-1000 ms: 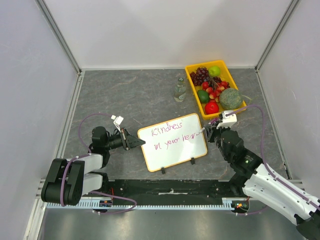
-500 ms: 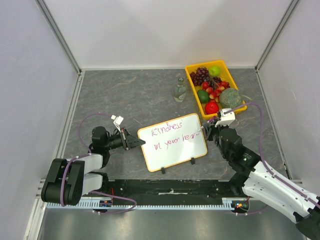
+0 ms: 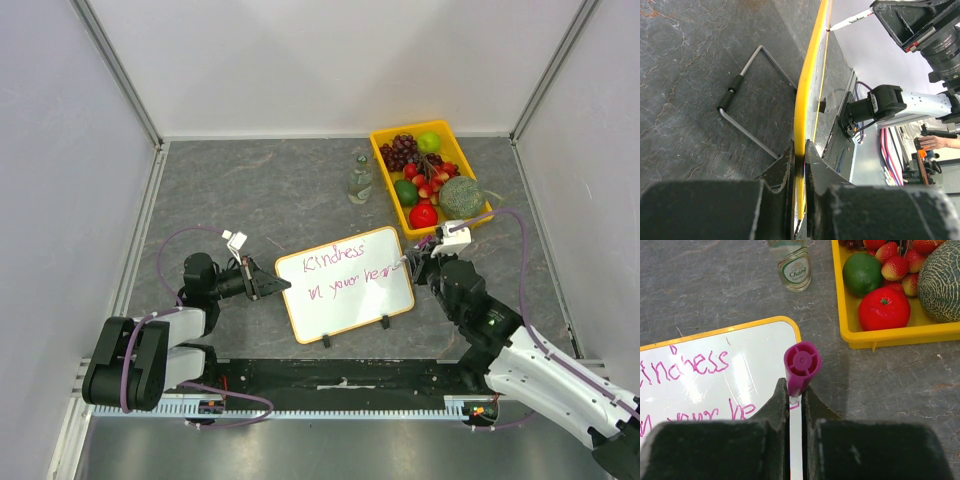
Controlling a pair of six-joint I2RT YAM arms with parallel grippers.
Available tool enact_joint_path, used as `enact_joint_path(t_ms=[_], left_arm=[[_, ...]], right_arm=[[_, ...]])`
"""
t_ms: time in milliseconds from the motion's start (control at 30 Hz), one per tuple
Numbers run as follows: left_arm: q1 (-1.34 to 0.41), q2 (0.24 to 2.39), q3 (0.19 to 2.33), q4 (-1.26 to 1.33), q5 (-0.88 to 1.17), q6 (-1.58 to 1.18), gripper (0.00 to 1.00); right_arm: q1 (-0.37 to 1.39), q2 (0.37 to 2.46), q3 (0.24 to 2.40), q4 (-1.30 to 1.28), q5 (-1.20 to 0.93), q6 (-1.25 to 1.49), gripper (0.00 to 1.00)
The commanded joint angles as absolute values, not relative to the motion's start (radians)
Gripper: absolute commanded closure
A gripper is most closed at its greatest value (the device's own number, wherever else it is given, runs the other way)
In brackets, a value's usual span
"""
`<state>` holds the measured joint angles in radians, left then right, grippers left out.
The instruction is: Write a sentence on the whiteboard
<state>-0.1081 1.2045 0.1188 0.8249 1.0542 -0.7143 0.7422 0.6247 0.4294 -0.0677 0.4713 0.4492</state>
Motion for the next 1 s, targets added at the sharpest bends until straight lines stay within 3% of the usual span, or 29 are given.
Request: enact_joint_path(t_ms=[0,967], left_arm=[[-0.109,1.215,0.127,0.824,1.043,-0.699,0.98],[-0.109,1.216,0.127,0.824,1.042,-0.701,0.98]], right_arm=[[0.738,0.615,0.408,-0.090,0.460,0.462,1.00],[0.738,0.545,0.382,-0.189,0.488,0.492,1.00]])
